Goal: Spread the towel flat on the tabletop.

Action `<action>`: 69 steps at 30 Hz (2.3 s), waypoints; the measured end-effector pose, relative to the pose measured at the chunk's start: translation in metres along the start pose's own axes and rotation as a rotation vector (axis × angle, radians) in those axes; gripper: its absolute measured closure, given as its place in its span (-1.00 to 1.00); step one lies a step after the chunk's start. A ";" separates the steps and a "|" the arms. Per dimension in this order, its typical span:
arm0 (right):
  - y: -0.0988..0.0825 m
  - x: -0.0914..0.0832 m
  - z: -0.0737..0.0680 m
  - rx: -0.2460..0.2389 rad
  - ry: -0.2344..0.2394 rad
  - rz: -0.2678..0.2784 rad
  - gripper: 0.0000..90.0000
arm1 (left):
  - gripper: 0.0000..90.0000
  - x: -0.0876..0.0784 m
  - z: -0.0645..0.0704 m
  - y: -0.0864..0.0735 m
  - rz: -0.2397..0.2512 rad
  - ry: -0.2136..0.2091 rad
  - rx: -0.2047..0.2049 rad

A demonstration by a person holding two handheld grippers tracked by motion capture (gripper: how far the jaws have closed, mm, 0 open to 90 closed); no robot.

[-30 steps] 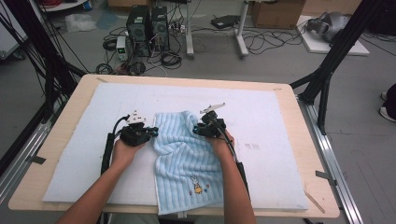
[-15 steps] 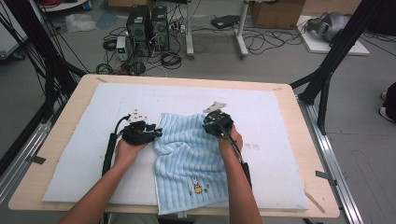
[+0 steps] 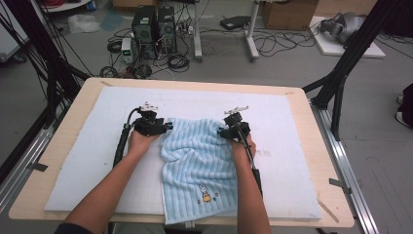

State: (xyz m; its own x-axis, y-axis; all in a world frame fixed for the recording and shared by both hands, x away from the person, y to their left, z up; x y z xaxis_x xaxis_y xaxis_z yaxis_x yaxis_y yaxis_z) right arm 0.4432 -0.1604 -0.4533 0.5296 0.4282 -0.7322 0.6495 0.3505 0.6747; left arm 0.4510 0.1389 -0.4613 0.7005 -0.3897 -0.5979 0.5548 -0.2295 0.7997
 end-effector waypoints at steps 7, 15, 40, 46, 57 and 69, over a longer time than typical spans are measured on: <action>0.007 0.001 0.004 -0.082 -0.037 -0.008 0.89 | 0.94 0.004 0.001 0.007 -0.032 0.050 0.092; 0.038 0.004 0.004 -0.171 -0.251 0.066 0.78 | 0.74 0.009 -0.002 0.018 0.093 0.120 -0.017; -0.021 -0.043 0.025 0.064 -0.010 0.173 0.33 | 0.91 0.010 0.002 0.007 -0.019 0.082 0.050; -0.025 -0.043 0.018 0.073 0.035 0.162 0.33 | 0.82 0.018 -0.007 0.013 0.017 0.107 -0.036; -0.019 -0.015 0.006 -0.043 -0.002 0.042 0.91 | 0.04 -0.008 -0.008 0.003 0.028 0.001 -0.055; -0.016 -0.029 0.016 0.065 -0.111 0.188 0.48 | 0.04 -0.012 0.008 -0.011 0.002 -0.078 -0.001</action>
State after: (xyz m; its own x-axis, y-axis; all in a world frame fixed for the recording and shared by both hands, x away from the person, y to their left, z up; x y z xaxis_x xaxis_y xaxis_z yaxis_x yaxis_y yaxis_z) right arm 0.4263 -0.1921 -0.4442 0.6993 0.3855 -0.6020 0.5652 0.2175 0.7958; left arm 0.4330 0.1394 -0.4621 0.6648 -0.4583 -0.5900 0.5537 -0.2278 0.8009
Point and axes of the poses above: each handheld gripper's, and its own axes: x roughly forward along the jaws, y roughly out of its top, z roughly to its right, the point moved 2 cm from there along x, roughly forward along the jaws, and after that the axes turned 8 degrees about y, right-handed, at the moved point
